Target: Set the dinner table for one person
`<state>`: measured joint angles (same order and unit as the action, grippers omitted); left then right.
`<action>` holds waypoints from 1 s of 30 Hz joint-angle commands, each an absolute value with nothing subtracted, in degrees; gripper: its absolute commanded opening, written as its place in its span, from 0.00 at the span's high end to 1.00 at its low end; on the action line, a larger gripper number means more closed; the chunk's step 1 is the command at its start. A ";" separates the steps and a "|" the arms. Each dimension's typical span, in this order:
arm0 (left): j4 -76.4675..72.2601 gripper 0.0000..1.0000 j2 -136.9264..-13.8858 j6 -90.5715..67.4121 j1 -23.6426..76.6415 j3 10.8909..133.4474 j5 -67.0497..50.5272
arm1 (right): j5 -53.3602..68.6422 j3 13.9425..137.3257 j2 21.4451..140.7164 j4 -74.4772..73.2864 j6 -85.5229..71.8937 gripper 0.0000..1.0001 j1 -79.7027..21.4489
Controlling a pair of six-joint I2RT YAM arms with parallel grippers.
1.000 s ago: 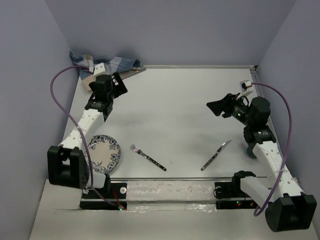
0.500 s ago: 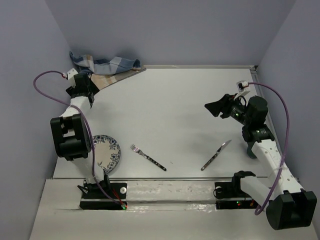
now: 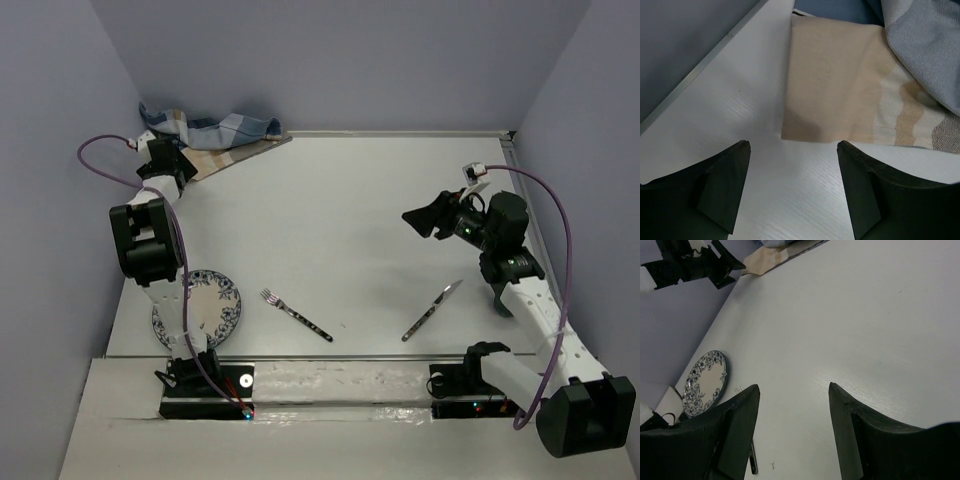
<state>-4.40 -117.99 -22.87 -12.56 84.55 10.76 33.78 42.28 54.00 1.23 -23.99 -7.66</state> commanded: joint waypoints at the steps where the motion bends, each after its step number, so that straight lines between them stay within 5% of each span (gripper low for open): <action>1: -5.45 0.19 -120.83 -25.40 -13.62 91.49 9.23 | 35.24 44.38 54.67 1.67 -22.50 0.37 -9.22; 8: -3.60 0.21 -128.31 -28.56 -14.41 99.31 6.51 | 35.16 44.91 55.37 1.50 -21.97 0.38 -9.76; 11: -3.69 0.30 -130.07 -29.44 -14.33 100.28 6.33 | 34.46 44.82 54.85 1.32 -21.71 0.38 -9.76; 13: -4.57 0.51 -130.25 -29.97 -14.33 99.85 5.54 | 34.19 45.09 54.67 1.06 -21.62 0.38 -9.76; 14: -5.18 0.74 -130.17 -30.41 -14.41 98.80 4.84 | 34.19 45.17 54.75 1.14 -21.62 0.38 -9.76; 17: -8.87 1.00 -127.54 -32.94 -14.06 95.21 0.54 | 34.54 45.17 55.28 1.14 -21.53 0.38 -9.76; 23: -16.42 1.00 -121.04 -34.71 -8.10 88.69 -4.30 | 34.28 45.35 56.34 0.97 -21.53 0.40 -9.76; 30: -24.34 1.00 -114.70 -38.67 10.68 79.03 -5.01 | 29.89 45.09 56.16 0.18 -20.83 0.41 -9.76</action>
